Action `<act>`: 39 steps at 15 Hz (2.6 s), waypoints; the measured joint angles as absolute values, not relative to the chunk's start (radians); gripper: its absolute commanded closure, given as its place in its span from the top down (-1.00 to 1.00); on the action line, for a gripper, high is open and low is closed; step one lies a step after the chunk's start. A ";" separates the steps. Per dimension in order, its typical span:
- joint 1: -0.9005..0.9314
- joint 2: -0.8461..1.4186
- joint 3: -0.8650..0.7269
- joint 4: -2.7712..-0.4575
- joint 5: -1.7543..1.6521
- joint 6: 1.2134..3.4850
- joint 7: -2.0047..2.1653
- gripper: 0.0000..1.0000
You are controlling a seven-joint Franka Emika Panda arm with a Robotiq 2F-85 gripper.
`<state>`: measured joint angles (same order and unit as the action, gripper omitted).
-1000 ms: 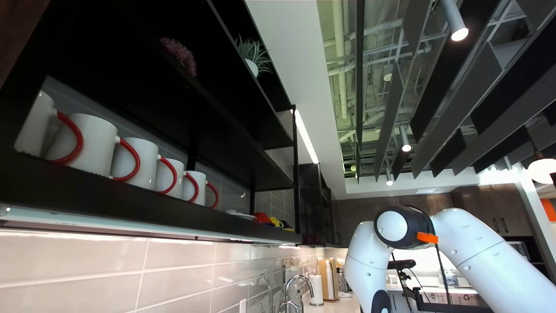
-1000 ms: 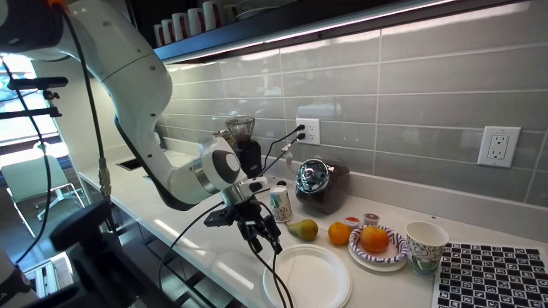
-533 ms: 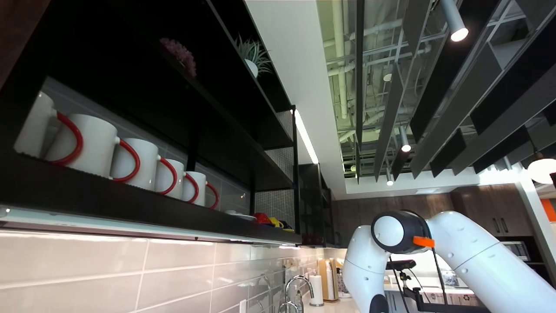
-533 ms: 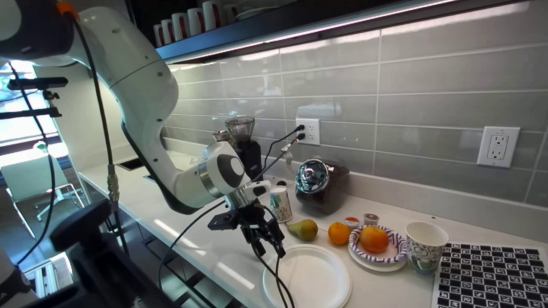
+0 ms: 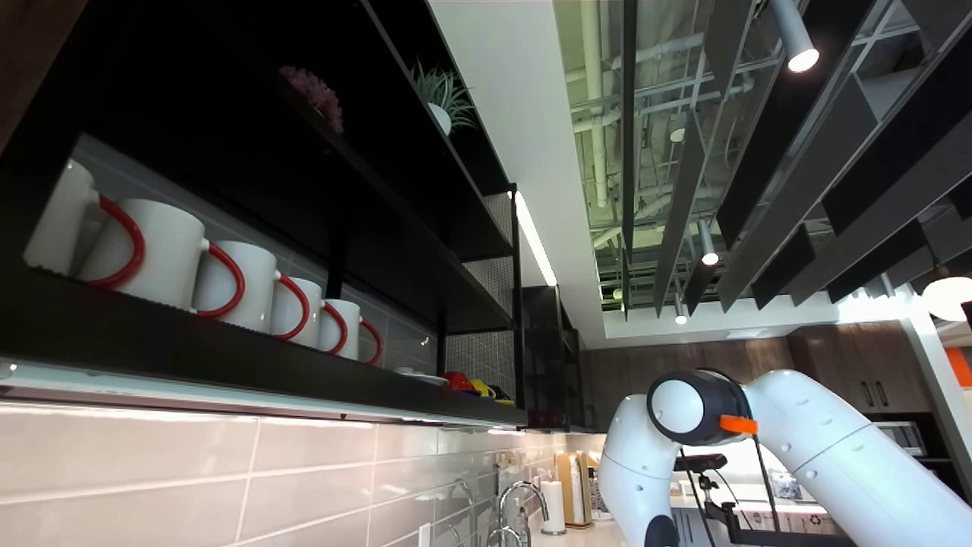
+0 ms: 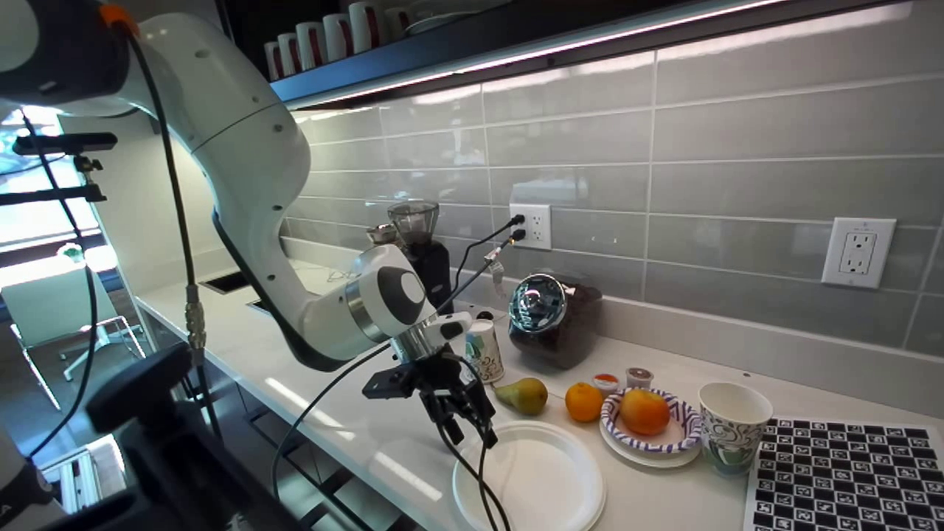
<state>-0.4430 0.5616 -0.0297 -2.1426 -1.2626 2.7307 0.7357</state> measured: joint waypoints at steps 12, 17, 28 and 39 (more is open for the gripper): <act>-0.434 0.571 -0.048 -2.142 -1.264 2.733 0.740 0.14; -0.434 0.575 -0.049 -2.141 -1.264 2.733 0.740 -0.57; -0.416 0.589 -0.071 -2.130 -1.257 2.735 0.740 -0.99; -0.223 0.361 -0.128 -2.295 -1.261 2.534 0.868 -0.99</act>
